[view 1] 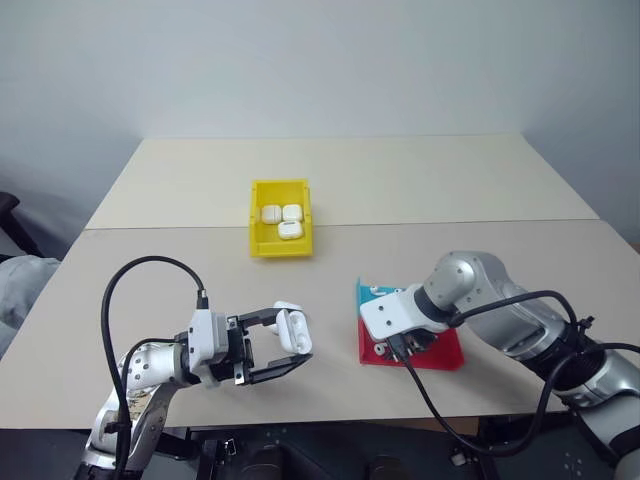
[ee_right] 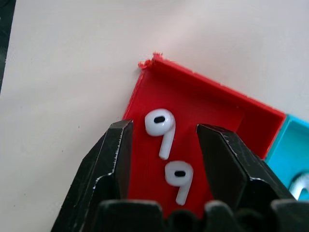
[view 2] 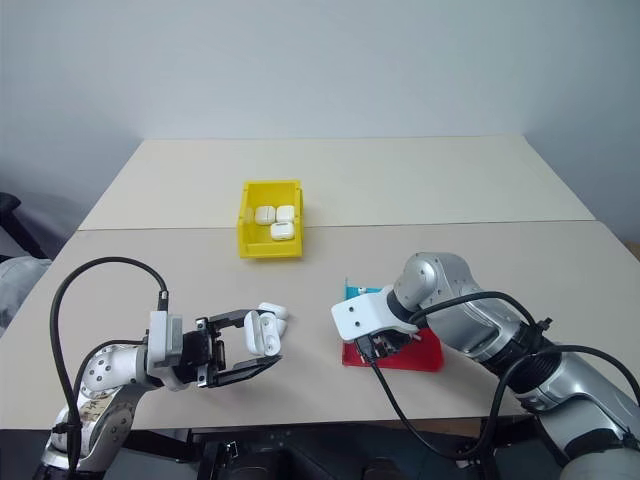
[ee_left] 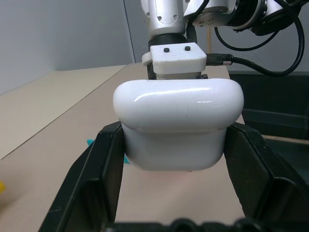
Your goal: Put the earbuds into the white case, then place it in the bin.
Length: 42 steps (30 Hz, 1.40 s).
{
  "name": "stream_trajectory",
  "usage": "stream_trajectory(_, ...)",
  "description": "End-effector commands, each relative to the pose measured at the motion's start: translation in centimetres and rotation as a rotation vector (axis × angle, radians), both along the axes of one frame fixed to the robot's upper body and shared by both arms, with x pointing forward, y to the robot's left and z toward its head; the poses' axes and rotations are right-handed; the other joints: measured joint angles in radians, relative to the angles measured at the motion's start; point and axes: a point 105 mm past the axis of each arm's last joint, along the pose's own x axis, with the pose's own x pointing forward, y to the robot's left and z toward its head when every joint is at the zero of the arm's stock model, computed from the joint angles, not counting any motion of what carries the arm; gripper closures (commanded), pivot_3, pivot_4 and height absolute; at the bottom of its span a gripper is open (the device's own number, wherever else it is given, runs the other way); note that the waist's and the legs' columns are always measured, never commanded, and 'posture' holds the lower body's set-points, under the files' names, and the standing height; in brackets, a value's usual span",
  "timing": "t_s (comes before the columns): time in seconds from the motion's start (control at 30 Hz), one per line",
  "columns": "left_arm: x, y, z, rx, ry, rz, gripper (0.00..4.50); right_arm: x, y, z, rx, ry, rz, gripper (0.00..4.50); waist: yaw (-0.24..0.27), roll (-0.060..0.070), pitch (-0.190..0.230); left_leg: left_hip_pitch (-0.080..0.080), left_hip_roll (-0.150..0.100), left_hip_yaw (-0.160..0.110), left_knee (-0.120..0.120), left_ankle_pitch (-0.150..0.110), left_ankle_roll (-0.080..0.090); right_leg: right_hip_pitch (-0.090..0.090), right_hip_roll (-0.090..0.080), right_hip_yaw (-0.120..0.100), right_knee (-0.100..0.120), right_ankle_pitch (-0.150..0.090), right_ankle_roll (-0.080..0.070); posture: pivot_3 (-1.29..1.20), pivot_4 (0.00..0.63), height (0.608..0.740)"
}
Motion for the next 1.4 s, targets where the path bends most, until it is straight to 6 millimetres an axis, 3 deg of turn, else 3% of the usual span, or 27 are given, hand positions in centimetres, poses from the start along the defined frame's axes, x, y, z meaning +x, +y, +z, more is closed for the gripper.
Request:
stream_trajectory(0.03, -0.4, -0.1, 0.9, -0.007, -0.052, -0.014, 1.72, 0.0, 0.4, 0.4, 0.003, -0.024, 0.034, 2.02, 0.0, 0.0, 0.0, 0.0, 0.0, 0.0, 0.0, 0.0, 0.0, 0.0, 0.0, 0.0, 0.0, 0.0, 0.0, 0.0, 0.15, 0.74)
stream_trajectory(0.47, -0.4, -0.2, 0.8, 0.006, -0.058, -0.01, 1.72, 0.2, 0.4, -0.2, -0.015, -0.035, 0.053, 2.02, 0.0, 0.0, 0.0, 0.0, 0.0, 0.0, 0.0, 0.0, 0.0, 0.0, 0.0, 0.0, 0.0, 0.0, 0.0, 0.0, 0.15, 0.74)
stream_trajectory(0.57, -0.3, -0.1, 0.6, 0.015, -0.054, -0.006, 1.72, 0.1, 0.4, -0.3, -0.016, -0.029, 0.058, 2.61, 0.0, 0.0, 0.0, 0.0, 0.0, 0.0, 0.0, 0.0, 0.0, 0.0, 0.0, 0.0, 0.0, 0.0, 0.0, 0.0, 0.15, 0.74)
stream_trajectory(0.63, -0.2, -0.1, 0.5, 0.021, -0.051, 0.005, 1.72, 0.1, 0.3, -0.6, -0.022, -0.034, 0.062, 3.27, -0.001, 0.0, 0.0, 0.0, 0.0, 0.0, 0.0, 0.0, 0.0, 0.0, 0.0, 0.0, 0.0, 0.0, 0.0, 0.0, 0.15, 0.74)
stream_trajectory(1.1, -0.2, 0.0, 0.5, 0.031, -0.053, 0.004, 1.72, 0.2, 0.4, -0.7, -0.021, -0.04, 0.059, 3.27, 0.0, 0.0, 0.0, 0.001, 0.0, 0.0, 0.0, 0.0, 0.0, 0.0, 0.0, 0.0, 0.0, 0.0, 0.0, 0.0, 0.15, 0.74)
stream_trajectory(1.2, -0.1, 0.1, 0.5, 0.033, -0.055, 0.002, 1.72, 0.2, 0.4, -0.7, -0.02, -0.045, 0.055, 3.78, 0.0, 0.0, 0.0, 0.001, 0.0, 0.0, 0.0, 0.0, 0.0, 0.0, 0.0, 0.0, 0.0, 0.0, 0.0, 0.0, 0.15, 0.74)
stream_trajectory(1.4, 0.0, -0.1, 0.9, 0.012, -0.067, -0.009, 1.72, -0.1, 0.4, 0.1, 0.012, -0.045, 0.034, 3.78, 0.0, 0.0, 0.0, 0.001, 0.0, 0.0, 0.0, 0.0, 0.0, 0.001, 0.0, 0.0, 0.0, 0.0, 0.0, 0.0, 0.15, 0.74)
